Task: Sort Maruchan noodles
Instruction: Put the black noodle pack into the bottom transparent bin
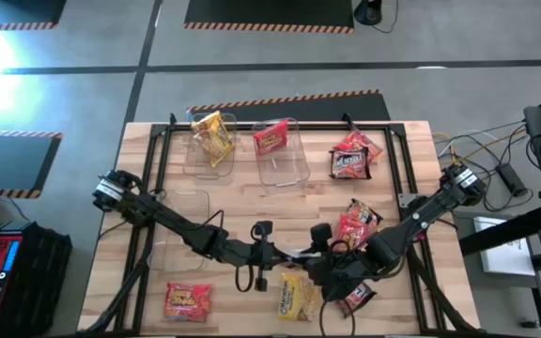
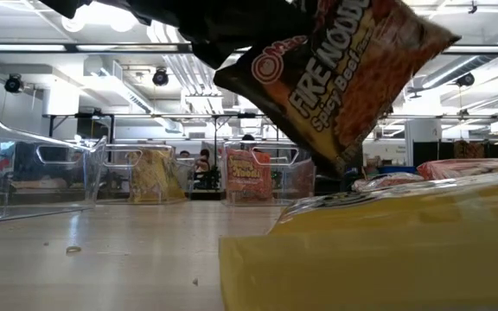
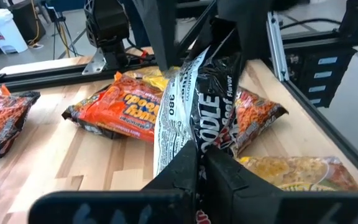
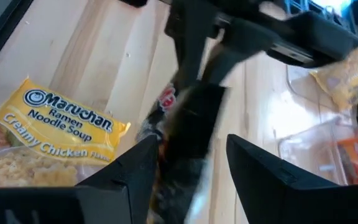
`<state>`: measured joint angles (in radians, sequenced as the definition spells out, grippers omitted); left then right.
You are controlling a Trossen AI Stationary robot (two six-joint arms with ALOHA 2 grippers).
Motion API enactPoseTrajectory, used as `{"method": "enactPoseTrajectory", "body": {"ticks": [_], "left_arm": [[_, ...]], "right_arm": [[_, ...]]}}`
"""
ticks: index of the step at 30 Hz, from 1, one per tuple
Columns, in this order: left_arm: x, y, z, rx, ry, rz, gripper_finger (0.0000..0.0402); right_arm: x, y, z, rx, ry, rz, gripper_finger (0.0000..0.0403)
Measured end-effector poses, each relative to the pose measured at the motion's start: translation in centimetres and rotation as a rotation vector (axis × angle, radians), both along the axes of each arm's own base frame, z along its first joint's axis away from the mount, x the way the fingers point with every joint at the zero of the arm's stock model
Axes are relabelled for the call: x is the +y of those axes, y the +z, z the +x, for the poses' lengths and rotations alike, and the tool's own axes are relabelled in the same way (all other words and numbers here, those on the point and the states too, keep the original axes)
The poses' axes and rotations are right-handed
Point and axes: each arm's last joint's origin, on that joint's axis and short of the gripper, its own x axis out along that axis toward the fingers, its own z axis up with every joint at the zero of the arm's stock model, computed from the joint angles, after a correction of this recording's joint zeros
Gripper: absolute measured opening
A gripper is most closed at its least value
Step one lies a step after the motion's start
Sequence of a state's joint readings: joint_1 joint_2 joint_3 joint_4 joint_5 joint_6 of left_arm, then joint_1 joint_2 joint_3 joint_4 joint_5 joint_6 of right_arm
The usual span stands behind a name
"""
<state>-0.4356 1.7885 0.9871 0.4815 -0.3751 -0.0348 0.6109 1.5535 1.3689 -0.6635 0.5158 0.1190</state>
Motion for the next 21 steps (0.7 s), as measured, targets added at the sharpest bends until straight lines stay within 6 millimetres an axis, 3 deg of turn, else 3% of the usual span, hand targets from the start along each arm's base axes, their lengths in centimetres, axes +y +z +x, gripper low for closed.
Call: {"method": "enactPoseTrajectory", "body": {"ticks": [9, 14, 21], "left_arm": [[0.8, 0.5, -0.2, 0.037, 0.022, 0.019, 0.0], [1.7, 2.8, -1.4, 0.049, 0.057, 0.027, 0.0], [3.6, 6.0, -5.0, 0.166, 0.17, 0.023, 0.0]], "right_arm": [[-1.3, 2.4, -1.9, -0.031, -0.115, 0.129, 0.0183], [-1.7, 2.5, -2.4, -0.005, -0.157, 0.142, 0.0183], [-1.8, 1.7, -2.6, 0.043, -0.196, 0.131, 0.0183]]}}
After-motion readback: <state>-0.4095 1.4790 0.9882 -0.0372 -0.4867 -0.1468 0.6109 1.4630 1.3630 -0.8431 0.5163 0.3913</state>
